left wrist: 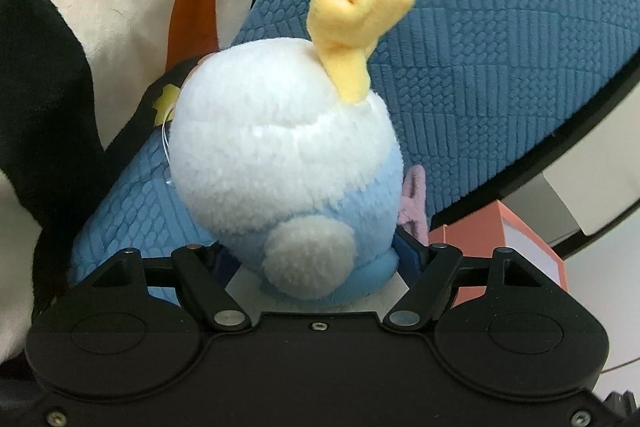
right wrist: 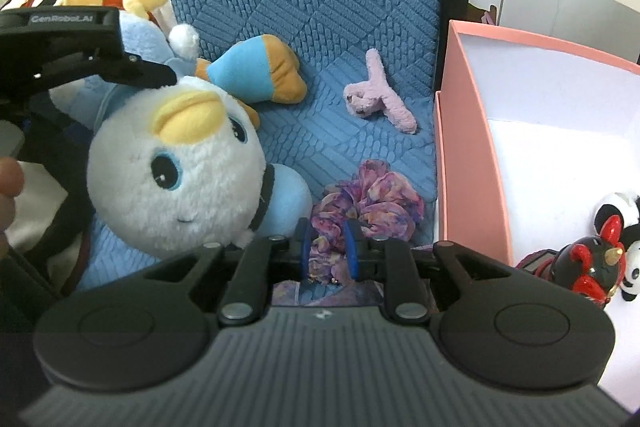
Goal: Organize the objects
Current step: 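Lift the pink scrunchie with the right gripper while the left holds the bird plush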
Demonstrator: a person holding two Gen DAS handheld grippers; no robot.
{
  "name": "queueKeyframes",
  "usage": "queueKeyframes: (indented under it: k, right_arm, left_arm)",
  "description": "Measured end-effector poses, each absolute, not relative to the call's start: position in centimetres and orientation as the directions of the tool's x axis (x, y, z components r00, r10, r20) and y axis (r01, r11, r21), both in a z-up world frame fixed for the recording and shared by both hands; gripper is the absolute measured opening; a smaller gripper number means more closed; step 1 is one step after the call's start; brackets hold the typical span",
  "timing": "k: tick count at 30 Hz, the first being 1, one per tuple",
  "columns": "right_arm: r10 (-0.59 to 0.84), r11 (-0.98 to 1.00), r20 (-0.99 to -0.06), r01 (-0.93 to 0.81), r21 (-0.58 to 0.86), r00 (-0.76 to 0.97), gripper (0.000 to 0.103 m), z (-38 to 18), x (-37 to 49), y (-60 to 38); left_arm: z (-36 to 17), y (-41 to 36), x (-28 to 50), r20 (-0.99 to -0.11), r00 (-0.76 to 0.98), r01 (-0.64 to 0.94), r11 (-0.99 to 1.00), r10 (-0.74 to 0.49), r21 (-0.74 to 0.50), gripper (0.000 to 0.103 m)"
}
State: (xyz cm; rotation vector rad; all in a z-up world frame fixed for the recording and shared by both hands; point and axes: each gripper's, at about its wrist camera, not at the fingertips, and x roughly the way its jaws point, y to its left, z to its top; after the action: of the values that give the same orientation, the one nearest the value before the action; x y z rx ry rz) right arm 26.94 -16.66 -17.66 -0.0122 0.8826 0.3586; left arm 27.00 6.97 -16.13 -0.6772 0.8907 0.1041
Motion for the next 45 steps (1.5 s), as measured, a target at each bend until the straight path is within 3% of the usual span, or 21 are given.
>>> queueKeyframes:
  k: [2,7,9,11,16,18,32,34,38,40,42,43,45]
  right_arm:
    - [0.299,0.942,-0.755,-0.305,0.137,0.583,0.023,-17.7,27.2,-16.4]
    - [0.286,0.949,-0.758,-0.284,0.138,0.587,0.04,-18.2,28.2,-16.0]
    - [0.275,0.952,-0.763,-0.276,0.131,0.586,0.056,-18.7,28.7,-15.8]
    - [0.259,0.956,-0.769,-0.27,0.117,0.584,0.064,-19.3,29.2,-15.6]
    - [0.24,0.951,-0.764,-0.302,0.062,0.599,0.072,-20.2,29.4,-14.7]
    - [0.232,0.945,-0.765,-0.326,0.03,0.601,0.076,-20.3,29.4,-14.3]
    - [0.177,0.911,-0.829,-0.406,-0.066,0.531,0.078,-22.1,28.7,-12.9]
    - [0.169,0.914,-0.837,-0.401,-0.066,0.521,0.078,-22.7,28.9,-12.8]
    - [0.19,0.933,-0.839,-0.36,-0.008,0.511,0.073,-23.6,29.4,-13.4]
    - [0.197,0.95,-0.838,-0.311,0.034,0.509,0.062,-23.7,29.8,-13.9]
    - [0.175,0.958,-0.83,-0.287,0.019,0.529,0.034,-23.6,29.8,-14.0]
    - [0.168,0.96,-0.831,-0.279,0.016,0.531,0.032,-23.5,29.8,-14.0]
    - [0.178,0.962,-0.833,-0.27,0.036,0.524,0.017,-23.3,29.7,-14.1]
  left_arm:
    - [-16.7,6.9,28.2,-0.753,0.631,-0.37,0.78,-0.187,-0.504,0.075]
    - [-18.0,7.3,30.7,-0.768,0.609,-0.396,0.764,-0.196,-0.509,0.075]
    - [-18.7,7.3,31.5,-0.773,0.602,-0.403,0.761,-0.198,-0.508,0.076]
    - [-18.9,7.2,31.8,-0.776,0.6,-0.406,0.763,-0.193,-0.504,0.078]
    - [-19.2,6.2,32.5,-0.794,0.569,-0.392,0.779,-0.213,-0.49,0.099]
    - [-19.5,5.8,32.8,-0.809,0.549,-0.389,0.792,-0.211,-0.471,0.102]
    - [-21.0,4.0,33.7,-0.871,0.468,-0.406,0.838,-0.153,-0.365,0.103]
    - [-21.0,4.2,33.6,-0.868,0.472,-0.406,0.836,-0.155,-0.37,0.099]
    - [-20.3,4.5,33.4,-0.855,0.492,-0.385,0.84,-0.163,-0.381,0.094]
    - [-20.0,4.9,33.3,-0.844,0.503,-0.38,0.829,-0.187,-0.411,0.093]
    - [-19.7,5.3,33.1,-0.836,0.509,-0.372,0.823,-0.205,-0.429,0.092]
    - [-19.5,5.4,33.0,-0.834,0.51,-0.366,0.825,-0.209,-0.43,0.092]
    - [-19.2,5.4,32.9,-0.831,0.515,-0.349,0.834,-0.212,-0.428,0.092]
